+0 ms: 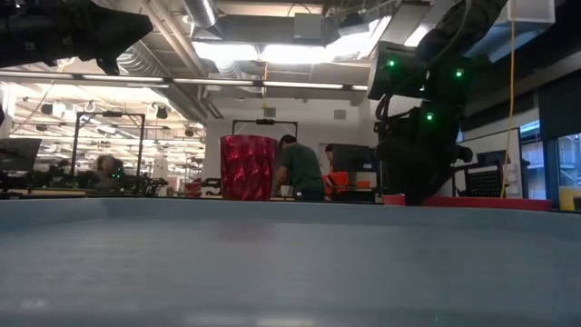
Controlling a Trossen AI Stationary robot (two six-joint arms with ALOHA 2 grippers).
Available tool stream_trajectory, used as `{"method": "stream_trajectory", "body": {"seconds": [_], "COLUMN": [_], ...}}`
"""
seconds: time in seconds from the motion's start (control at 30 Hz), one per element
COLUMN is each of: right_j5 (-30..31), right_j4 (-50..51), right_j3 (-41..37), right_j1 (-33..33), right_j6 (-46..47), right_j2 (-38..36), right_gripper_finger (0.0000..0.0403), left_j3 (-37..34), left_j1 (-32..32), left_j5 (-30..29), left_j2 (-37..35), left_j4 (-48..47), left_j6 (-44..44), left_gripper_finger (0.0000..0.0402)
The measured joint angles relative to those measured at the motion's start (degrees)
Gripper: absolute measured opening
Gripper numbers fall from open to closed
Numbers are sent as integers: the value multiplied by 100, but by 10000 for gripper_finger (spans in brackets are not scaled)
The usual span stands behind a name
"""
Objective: Pick and place plate/cup/fork/spoon on tray
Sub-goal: Put the red plate on the blue serving tray
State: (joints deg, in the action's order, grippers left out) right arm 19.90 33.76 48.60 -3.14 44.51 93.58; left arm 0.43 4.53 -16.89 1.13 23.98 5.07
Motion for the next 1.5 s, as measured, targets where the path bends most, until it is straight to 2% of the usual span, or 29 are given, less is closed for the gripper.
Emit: {"method": "stream_trajectory", "body": {"seconds": [0.2,0.3,0.47,0.63,0.77,0.93,1.07,1.2,1.5], "right_j5": [164,474,726,789,560,258,381,400,393], "right_j4": [0,18,49,261,525,440,343,-383,-1514], "right_j3": [0,0,27,421,894,1491,1690,1709,1747], "right_j1": [0,0,14,277,841,1947,2755,3316,3970], "right_j6": [-131,-181,-295,-497,-578,-769,-720,-711,-458], "right_j2": [0,-2,-185,-568,-849,-931,-748,-376,621], "right_gripper_finger": [43,12,8,8,8,8,7,7,6], "left_j3": [0,0,0,0,0,0,0,0,0], "left_j1": [0,1,-1,0,-1,-1,1,-1,0], "left_j5": [0,0,-1,-1,-1,-1,-1,-1,-1], "left_j2": [-2,-1,-2,0,0,0,0,0,0], "left_j4": [1,0,-1,-23,-45,-45,-45,-44,-45], "left_j6": [1,-1,1,0,1,1,-1,-1,-1], "left_gripper_finger": [54,54,54,54,54,54,54,54,54]}}
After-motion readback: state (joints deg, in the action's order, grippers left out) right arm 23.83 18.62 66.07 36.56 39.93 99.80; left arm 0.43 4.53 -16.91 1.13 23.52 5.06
